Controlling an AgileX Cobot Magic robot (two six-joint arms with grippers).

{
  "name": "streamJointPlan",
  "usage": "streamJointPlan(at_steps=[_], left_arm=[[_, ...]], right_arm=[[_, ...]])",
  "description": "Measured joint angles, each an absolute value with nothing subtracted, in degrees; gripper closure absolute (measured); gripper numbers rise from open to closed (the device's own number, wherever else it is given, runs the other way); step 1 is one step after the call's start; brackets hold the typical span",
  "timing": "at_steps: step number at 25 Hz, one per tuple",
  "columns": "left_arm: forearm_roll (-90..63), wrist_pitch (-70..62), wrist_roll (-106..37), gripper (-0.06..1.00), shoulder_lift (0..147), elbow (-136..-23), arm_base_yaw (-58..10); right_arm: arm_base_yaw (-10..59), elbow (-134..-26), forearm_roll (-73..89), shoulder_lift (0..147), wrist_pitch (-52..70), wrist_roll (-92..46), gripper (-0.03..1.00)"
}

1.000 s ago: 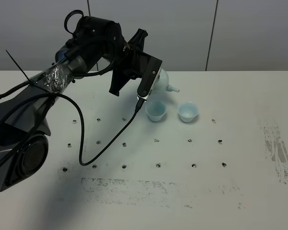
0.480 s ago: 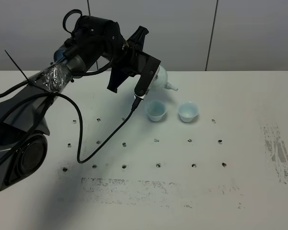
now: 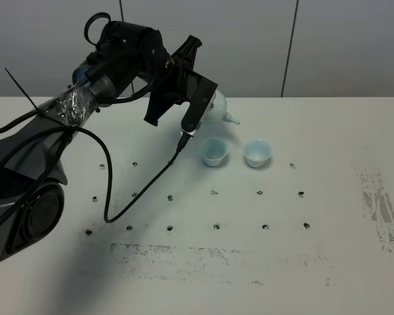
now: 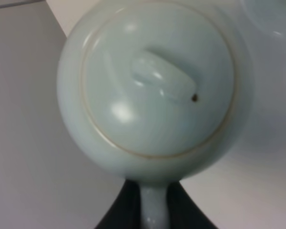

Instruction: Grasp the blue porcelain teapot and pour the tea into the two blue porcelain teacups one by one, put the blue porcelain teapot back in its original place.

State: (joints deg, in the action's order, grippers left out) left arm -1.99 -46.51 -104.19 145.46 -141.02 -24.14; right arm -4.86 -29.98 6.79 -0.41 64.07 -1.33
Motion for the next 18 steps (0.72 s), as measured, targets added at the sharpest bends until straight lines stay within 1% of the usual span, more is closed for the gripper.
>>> streamJointPlan(at_steps=[7, 18], left_arm=[[-1.9, -42.9, -105.0, 0.81, 145.8, -141.0, -25.7], [-0.5, -40.7, -107.2, 0.81, 147.7, -141.0, -25.8]], right_arm=[[-4.9, -30.0, 7.9, -0.4, 64.1, -1.3, 0.76], [-4.9, -30.0, 10.1, -0.4, 63.8, -1.3, 0.76]])
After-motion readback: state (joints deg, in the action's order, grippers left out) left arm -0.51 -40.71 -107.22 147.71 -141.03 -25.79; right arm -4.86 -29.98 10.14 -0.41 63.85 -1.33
